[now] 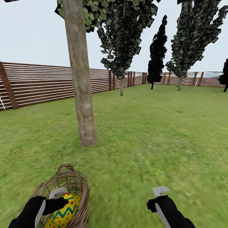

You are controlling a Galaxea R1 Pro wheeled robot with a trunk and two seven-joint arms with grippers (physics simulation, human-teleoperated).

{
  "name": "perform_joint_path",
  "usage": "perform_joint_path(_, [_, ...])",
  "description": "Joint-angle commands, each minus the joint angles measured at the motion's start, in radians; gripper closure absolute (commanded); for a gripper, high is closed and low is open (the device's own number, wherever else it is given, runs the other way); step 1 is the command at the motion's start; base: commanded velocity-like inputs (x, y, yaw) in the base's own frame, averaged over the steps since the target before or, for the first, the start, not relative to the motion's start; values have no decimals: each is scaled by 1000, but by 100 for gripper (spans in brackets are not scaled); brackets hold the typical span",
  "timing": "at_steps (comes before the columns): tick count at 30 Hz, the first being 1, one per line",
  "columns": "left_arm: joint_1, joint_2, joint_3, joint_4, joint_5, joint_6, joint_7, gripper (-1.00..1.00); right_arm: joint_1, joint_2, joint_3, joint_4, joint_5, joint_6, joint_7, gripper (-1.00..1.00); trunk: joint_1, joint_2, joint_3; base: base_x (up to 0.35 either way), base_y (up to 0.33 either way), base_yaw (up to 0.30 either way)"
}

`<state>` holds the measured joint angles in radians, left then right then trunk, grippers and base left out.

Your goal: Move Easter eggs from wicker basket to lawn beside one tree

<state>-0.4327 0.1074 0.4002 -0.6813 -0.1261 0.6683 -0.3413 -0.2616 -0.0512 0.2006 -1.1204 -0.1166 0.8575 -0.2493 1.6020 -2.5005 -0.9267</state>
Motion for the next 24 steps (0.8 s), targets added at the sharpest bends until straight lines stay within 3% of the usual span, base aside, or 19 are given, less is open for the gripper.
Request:
perform_joint_path(1, [-1,-3,5,-1,-10,4,-2,100,-1,-2,3,-1,-11,2,-10,-100,-1,0,3,0,0,0])
perform_joint_path(4, [-1,-3,6,-2,-8,5,0,100,-1,-2,3,-1,-11,2,-10,-100,-2,1,15,0,0,0])
perform_joint_path(24, [-1,-2,6,-4,-6,4,-5,100,-1,-1,8,-1,-9,0,-8,-100,-79,141,77,0,0,0])
